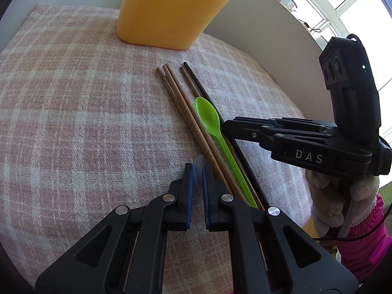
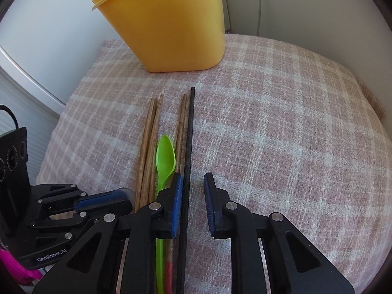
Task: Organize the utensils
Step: 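Grasp the clear spoon with the left tool while the right tool grasps a black chopstick, then lift the clear spoon and black chopstick and carry them over the yellow bin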
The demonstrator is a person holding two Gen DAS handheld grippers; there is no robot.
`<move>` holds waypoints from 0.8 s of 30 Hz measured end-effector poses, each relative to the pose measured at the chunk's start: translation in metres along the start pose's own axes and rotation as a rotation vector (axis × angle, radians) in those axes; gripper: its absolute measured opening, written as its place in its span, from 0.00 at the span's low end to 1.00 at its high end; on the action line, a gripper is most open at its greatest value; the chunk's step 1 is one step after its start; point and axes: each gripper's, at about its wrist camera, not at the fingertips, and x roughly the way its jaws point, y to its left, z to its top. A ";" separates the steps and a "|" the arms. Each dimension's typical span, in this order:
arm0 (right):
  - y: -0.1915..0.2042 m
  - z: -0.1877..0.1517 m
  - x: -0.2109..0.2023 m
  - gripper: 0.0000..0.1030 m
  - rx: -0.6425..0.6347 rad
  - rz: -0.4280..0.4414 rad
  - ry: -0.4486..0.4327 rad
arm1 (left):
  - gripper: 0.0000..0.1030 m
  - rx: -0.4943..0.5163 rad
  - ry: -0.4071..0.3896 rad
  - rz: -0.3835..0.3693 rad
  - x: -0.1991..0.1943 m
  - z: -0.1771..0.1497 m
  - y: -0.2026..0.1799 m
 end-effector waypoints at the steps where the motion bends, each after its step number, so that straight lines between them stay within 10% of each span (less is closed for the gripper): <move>1: 0.001 0.001 0.002 0.13 -0.007 -0.012 0.007 | 0.05 -0.001 0.000 -0.001 0.000 0.001 0.001; 24: -0.016 -0.002 -0.037 0.04 0.083 0.009 -0.090 | 0.01 0.043 -0.141 0.032 -0.059 0.014 0.006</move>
